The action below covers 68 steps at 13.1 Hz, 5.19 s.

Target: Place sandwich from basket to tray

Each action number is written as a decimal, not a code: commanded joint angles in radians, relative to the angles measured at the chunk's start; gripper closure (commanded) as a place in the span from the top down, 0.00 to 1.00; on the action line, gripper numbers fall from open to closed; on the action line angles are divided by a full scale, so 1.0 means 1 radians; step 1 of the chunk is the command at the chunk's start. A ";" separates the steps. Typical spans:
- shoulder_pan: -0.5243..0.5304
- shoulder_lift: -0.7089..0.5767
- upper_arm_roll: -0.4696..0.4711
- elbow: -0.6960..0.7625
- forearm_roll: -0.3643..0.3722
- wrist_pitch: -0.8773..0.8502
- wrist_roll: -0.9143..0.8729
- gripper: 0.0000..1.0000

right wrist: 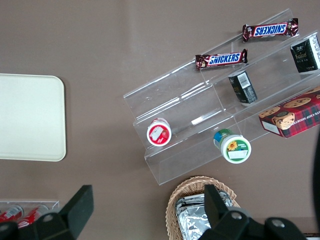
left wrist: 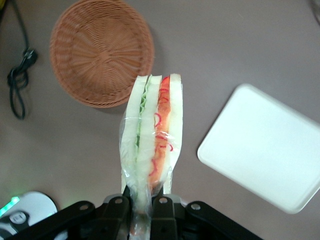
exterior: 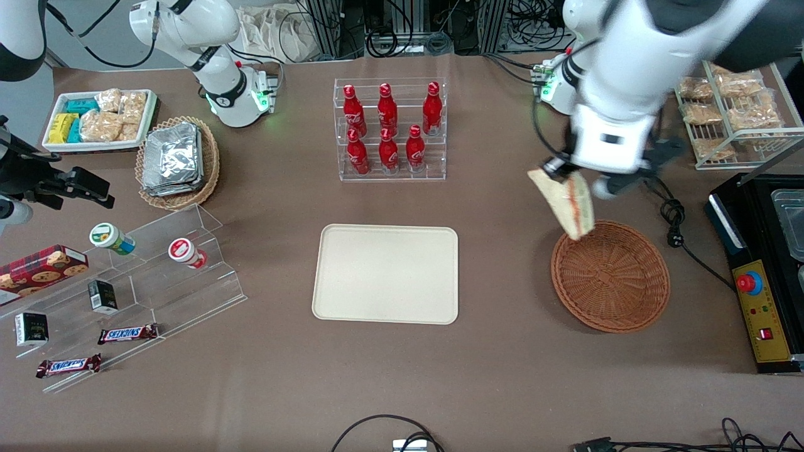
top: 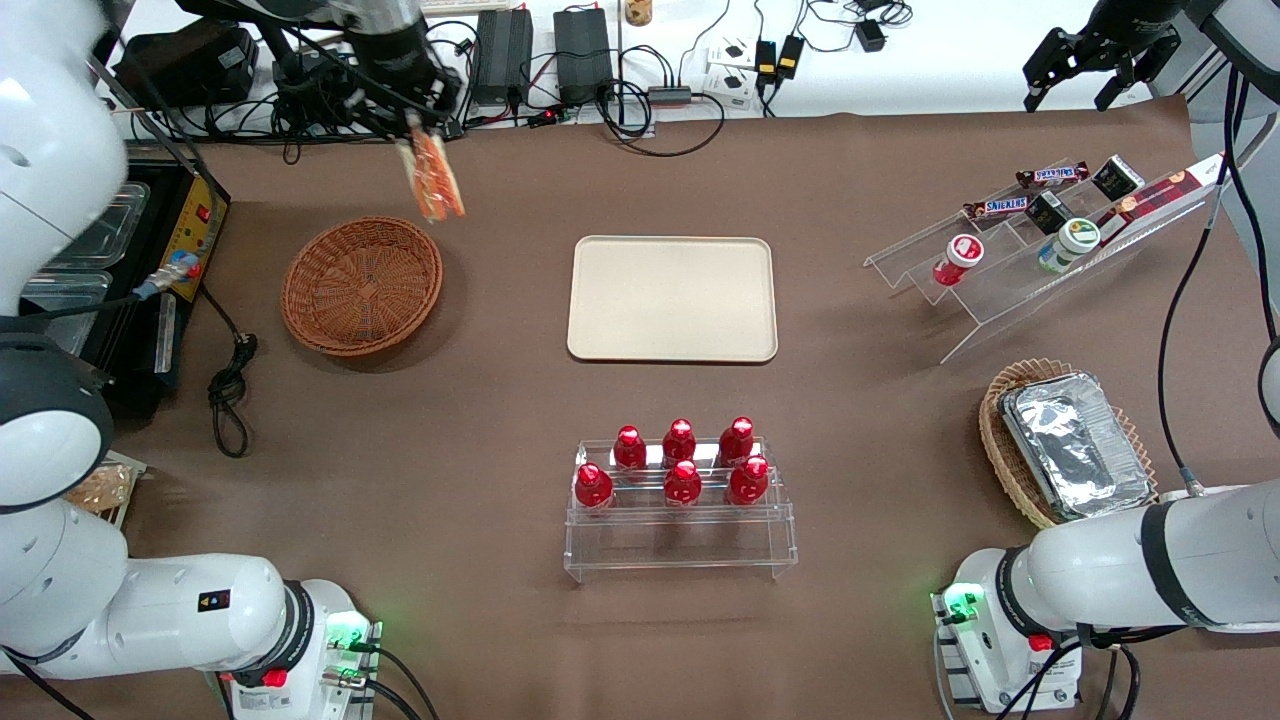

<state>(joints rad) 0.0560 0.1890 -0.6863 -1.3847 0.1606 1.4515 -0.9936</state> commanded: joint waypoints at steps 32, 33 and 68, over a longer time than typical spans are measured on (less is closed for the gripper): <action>-0.135 0.399 -0.002 -0.080 0.358 0.443 -0.031 1.00; -0.089 0.371 -0.021 -0.100 0.329 0.443 0.002 1.00; -0.150 -0.306 0.603 -0.435 -0.167 0.248 0.799 1.00</action>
<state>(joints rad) -0.0775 -0.0994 -0.1124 -1.8479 0.0065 1.7541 -0.2355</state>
